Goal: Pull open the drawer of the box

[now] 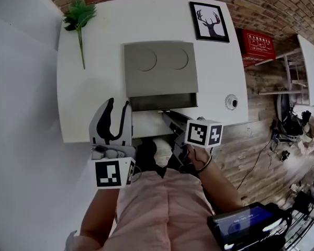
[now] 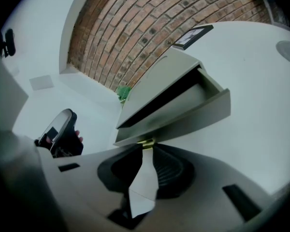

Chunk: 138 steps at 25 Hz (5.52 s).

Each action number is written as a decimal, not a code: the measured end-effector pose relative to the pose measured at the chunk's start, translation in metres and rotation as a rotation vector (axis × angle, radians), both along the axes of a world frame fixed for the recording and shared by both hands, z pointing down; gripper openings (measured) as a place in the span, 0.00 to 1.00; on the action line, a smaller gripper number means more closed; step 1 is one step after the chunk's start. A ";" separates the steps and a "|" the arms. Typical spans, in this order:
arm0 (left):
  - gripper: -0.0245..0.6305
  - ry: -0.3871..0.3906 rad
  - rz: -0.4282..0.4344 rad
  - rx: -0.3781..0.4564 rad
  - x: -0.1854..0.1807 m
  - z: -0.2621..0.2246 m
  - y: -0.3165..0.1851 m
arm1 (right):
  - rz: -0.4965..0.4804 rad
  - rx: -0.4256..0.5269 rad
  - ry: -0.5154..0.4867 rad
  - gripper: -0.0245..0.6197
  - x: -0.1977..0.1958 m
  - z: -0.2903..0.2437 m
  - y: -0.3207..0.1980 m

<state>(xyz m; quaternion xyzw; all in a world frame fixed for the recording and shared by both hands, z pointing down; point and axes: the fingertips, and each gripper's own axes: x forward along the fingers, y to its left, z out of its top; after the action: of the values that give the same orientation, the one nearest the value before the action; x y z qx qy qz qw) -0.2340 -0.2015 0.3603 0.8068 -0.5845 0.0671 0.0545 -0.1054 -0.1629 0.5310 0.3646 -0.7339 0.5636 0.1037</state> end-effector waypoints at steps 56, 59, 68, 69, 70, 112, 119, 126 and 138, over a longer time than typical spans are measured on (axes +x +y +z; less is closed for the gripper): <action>0.27 -0.052 -0.045 0.070 0.008 -0.028 0.104 | 0.003 0.012 0.007 0.15 0.007 0.005 0.089; 0.27 -0.052 -0.044 0.072 0.008 -0.028 0.106 | 0.004 0.011 0.007 0.15 0.008 0.006 0.092; 0.27 -0.056 -0.037 0.079 0.011 -0.029 0.119 | 0.013 0.012 0.001 0.15 0.009 0.008 0.105; 0.27 -0.057 -0.037 0.079 0.012 -0.029 0.120 | 0.014 0.012 0.000 0.15 0.010 0.008 0.106; 0.27 -0.058 -0.037 0.078 0.011 -0.030 0.121 | 0.015 0.012 -0.001 0.15 0.010 0.008 0.106; 0.09 -0.038 -0.049 0.400 0.050 -0.198 0.106 | 0.160 1.106 0.464 0.05 0.066 -0.303 0.049; 0.05 -0.024 -0.065 0.384 0.046 -0.192 0.104 | 0.169 1.164 0.480 0.05 0.064 -0.313 0.050; 0.05 -0.021 -0.051 0.375 0.051 -0.190 0.106 | 0.155 1.193 0.477 0.04 0.057 -0.319 0.055; 0.05 -0.014 -0.044 0.348 0.055 -0.183 0.100 | 0.156 1.220 0.474 0.04 0.056 -0.323 0.056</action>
<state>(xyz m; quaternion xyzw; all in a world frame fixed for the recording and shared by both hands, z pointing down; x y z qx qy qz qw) -0.1792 -0.1013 0.1774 0.7907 -0.6050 -0.0308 -0.0887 -0.0499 -0.1071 0.2075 0.5245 -0.8503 -0.0432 -0.0038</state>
